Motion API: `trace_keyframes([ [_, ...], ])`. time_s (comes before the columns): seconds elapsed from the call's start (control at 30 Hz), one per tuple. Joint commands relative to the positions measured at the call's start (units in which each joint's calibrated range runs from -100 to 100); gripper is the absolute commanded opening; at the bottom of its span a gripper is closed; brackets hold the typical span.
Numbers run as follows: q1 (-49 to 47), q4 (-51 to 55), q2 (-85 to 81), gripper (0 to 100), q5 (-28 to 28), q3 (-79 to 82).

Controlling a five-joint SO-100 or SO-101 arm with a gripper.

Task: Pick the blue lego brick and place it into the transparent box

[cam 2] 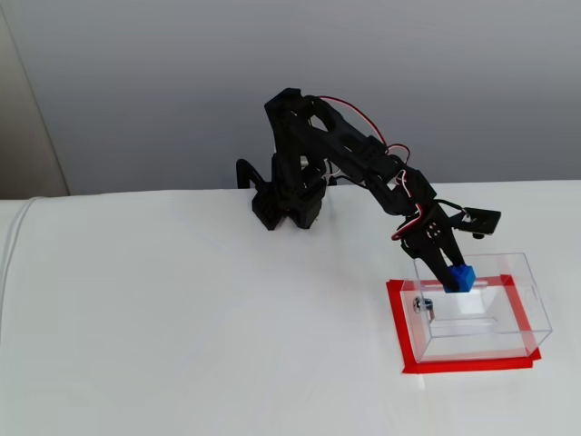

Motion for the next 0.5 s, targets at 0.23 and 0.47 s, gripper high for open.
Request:
trace_keyframes([
  [0.23,-1.6,-0.2,0.3,3,0.6,-5.0],
  [0.47,-1.7,-0.2,0.2,3,0.6,-5.0],
])
